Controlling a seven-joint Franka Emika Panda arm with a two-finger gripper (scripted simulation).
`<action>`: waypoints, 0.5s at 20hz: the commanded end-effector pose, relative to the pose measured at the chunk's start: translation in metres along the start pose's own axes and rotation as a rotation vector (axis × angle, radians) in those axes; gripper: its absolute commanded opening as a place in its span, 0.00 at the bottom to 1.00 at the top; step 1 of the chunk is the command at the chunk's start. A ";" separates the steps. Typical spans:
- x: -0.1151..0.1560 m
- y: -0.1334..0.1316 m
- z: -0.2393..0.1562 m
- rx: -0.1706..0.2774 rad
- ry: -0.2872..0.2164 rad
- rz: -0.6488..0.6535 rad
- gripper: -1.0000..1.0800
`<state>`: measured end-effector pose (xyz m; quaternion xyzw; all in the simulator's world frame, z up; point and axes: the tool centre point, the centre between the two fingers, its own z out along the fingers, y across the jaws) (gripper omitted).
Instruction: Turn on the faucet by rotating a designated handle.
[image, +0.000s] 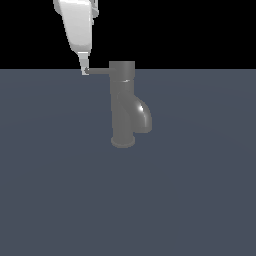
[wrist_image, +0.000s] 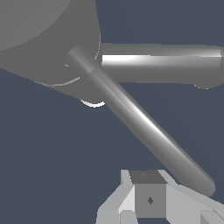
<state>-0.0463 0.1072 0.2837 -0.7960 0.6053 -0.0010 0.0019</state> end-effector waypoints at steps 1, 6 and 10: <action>0.017 0.009 0.000 -0.002 0.001 0.016 0.00; 0.033 0.024 0.000 -0.003 0.001 0.017 0.00; 0.046 0.036 0.000 -0.003 0.001 0.017 0.00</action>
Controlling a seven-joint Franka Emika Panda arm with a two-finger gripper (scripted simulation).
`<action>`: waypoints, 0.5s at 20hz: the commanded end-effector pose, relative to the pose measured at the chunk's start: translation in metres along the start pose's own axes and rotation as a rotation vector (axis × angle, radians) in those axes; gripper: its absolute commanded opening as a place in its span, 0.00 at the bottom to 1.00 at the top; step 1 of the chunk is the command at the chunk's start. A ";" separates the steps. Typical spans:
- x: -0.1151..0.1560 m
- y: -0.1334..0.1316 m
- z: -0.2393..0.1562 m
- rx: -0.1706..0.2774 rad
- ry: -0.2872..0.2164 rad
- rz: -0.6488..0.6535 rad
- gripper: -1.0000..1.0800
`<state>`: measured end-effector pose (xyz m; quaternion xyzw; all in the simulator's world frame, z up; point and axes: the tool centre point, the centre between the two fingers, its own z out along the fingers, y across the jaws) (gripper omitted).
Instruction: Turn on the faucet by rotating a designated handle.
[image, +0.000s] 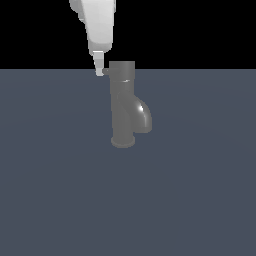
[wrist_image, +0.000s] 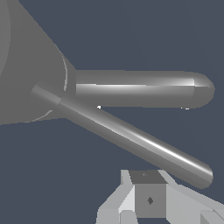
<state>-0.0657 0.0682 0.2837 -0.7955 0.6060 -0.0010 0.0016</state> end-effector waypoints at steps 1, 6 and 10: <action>0.016 0.010 0.000 -0.003 0.001 0.015 0.00; 0.033 0.026 0.000 -0.004 0.000 0.016 0.00; 0.034 0.021 0.000 -0.002 0.001 0.005 0.00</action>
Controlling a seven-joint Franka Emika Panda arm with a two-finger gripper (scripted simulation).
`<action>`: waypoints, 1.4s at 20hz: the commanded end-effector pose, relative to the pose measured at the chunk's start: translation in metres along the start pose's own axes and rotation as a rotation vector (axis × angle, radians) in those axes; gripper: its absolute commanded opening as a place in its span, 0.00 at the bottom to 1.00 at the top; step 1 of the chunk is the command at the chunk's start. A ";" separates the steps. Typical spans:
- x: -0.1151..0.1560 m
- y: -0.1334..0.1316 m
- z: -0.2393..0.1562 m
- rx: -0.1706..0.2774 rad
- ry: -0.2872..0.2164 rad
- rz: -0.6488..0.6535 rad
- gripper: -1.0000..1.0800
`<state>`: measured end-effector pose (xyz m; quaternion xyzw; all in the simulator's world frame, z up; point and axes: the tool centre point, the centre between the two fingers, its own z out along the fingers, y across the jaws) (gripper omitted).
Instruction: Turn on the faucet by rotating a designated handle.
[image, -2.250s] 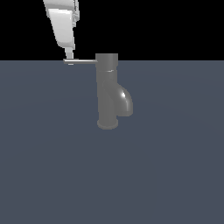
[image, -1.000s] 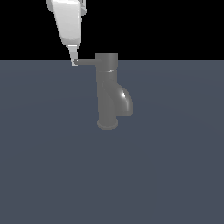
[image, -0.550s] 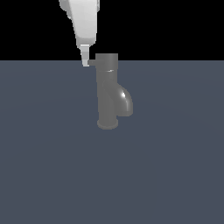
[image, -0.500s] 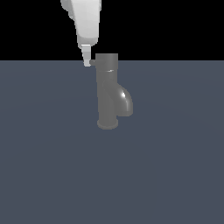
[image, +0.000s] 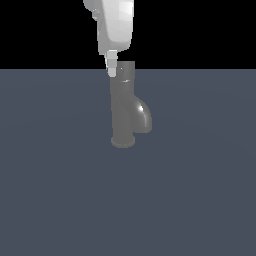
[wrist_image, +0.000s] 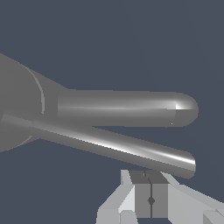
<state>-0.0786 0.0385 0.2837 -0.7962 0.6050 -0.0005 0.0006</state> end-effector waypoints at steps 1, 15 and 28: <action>0.015 0.001 0.000 0.000 0.001 0.009 0.00; 0.082 0.000 0.000 -0.001 0.000 0.016 0.00; 0.099 -0.013 0.000 -0.001 -0.002 -0.010 0.00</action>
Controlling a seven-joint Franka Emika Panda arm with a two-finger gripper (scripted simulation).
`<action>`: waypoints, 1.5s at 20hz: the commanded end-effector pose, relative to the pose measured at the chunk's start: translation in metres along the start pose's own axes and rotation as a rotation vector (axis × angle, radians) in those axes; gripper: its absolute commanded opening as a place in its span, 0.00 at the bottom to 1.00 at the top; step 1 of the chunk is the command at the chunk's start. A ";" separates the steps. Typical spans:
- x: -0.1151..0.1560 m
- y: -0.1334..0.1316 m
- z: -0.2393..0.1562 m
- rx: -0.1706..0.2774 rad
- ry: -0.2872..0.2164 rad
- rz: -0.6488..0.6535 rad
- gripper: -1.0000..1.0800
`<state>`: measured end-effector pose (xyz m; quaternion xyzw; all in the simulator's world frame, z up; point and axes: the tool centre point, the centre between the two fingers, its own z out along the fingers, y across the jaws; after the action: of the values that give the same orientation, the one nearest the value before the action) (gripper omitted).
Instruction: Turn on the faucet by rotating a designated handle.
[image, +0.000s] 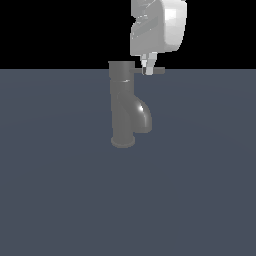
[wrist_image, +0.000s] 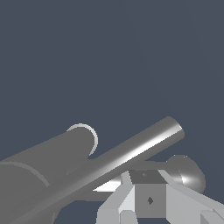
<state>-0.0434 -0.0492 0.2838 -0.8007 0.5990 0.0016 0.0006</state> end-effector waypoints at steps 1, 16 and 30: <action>0.007 -0.004 0.000 0.001 0.001 0.005 0.00; 0.034 -0.026 0.000 0.001 0.002 0.014 0.00; 0.060 -0.047 0.000 0.001 0.002 0.023 0.00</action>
<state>0.0156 -0.0794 0.2838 -0.7998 0.6003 0.0026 0.0010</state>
